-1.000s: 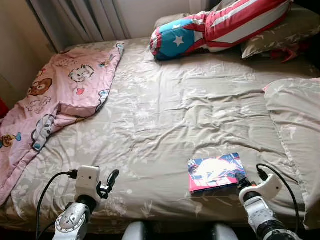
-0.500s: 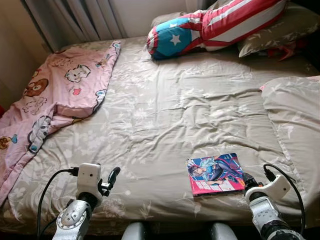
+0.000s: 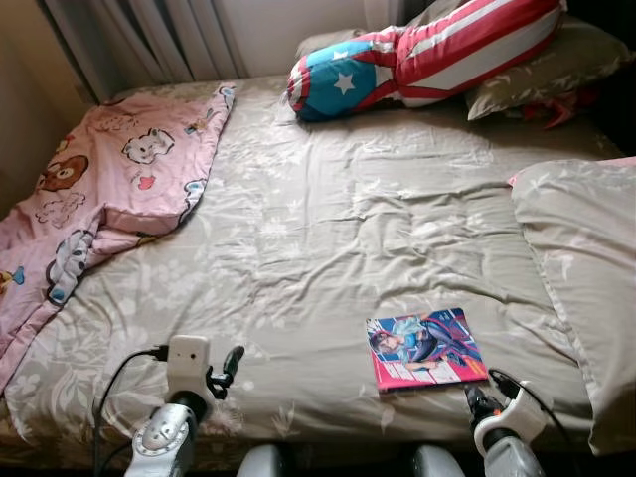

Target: Clean up the room

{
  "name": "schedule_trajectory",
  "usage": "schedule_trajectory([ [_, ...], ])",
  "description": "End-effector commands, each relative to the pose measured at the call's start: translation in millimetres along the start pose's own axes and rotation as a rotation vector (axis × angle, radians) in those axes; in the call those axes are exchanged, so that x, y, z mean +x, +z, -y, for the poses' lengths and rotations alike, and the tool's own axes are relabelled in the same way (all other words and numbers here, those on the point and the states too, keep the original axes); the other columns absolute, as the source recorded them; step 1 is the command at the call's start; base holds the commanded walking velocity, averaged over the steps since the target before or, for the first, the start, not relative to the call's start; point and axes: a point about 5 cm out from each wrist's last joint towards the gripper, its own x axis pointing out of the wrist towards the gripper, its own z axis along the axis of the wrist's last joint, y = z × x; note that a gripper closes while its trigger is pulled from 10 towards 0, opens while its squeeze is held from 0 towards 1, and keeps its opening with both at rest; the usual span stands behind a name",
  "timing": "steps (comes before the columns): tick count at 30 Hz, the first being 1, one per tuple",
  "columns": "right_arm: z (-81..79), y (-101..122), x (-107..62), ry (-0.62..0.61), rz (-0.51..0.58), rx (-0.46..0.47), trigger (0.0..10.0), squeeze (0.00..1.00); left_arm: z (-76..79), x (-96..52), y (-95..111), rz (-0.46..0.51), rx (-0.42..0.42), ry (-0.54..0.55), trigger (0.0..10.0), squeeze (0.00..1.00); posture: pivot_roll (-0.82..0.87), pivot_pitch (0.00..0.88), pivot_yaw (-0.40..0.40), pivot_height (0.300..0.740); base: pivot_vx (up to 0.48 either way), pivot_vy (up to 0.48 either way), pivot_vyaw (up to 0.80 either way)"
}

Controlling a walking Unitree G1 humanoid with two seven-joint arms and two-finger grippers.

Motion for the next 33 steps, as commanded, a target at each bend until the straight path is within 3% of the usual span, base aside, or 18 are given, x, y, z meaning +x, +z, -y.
schedule_trajectory([
  [1, -0.8, -5.4, -2.4, -0.002, -0.008, -0.035, 10.0, 0.0, -4.2, -1.4, -9.3, -0.031, -0.013, 0.028, 10.0, 0.0, -0.04, 0.001, 0.044, 0.661, 0.0, 0.0, 0.0],
  [3, -1.2, -15.7, -5.9, 0.013, -0.051, -0.086, 10.0, 0.0, -2.0, 1.4, -21.3, -0.083, -0.031, 0.041, 10.0, 0.0, -0.05, 0.0, 0.033, 0.676, 0.0, 0.0, 0.0],
  [10, 2.2, -32.8, -12.1, -0.008, -0.135, -0.131, 10.0, 0.0, 9.9, 3.7, -42.8, -0.198, -0.033, 0.032, 10.0, 0.0, -0.07, 0.0, 0.014, 0.716, 0.0, 0.0, 0.0],
  [15, 4.3, -48.1, -18.3, -0.026, -0.215, -0.196, 10.0, 0.0, 11.5, -6.0, -66.7, -0.322, -0.013, 0.039, 10.0, 0.0, -0.07, 0.0, 0.012, 0.736, 0.0, 0.0, 0.0],
  [16, 5.0, -53.8, -21.1, -0.02, -0.246, -0.305, 10.0, 0.0, 10.8, -10.9, -76.5, -0.376, 0.0, 0.048, 10.0, 0.0, -0.07, 0.0, 0.013, 0.74, 0.0, 0.0, 0.0],
  [21, 16.0, -69.8, -31.5, -0.049, -0.332, -0.33, 10.0, 0.0, 7.0, -26.9, -98.5, -0.497, 0.022, 0.072, 10.0, 0.0, -0.09, 0.0, 0.024, 0.74, 0.0, 0.0, 0.0],
  [24, 20.1, -73.8, -35.1, -0.048, -0.349, -0.323, 10.0, 0.0, 6.7, -31.4, -103.7, -0.521, 0.026, 0.073, 10.0, 0.0, -0.1, 0.0, 0.026, 0.74, 0.0, 0.0, 0.0],
  [33, 58.3, -79.7, -53.1, -0.08, -0.418, -0.358, 10.0, 0.0, 9.6, -34.8, -108.2, -0.534, 0.018, 0.077, 10.0, 0.0, -0.09, 0.0, 0.019, 0.74, 0.0, 0.0, 0.0],
])
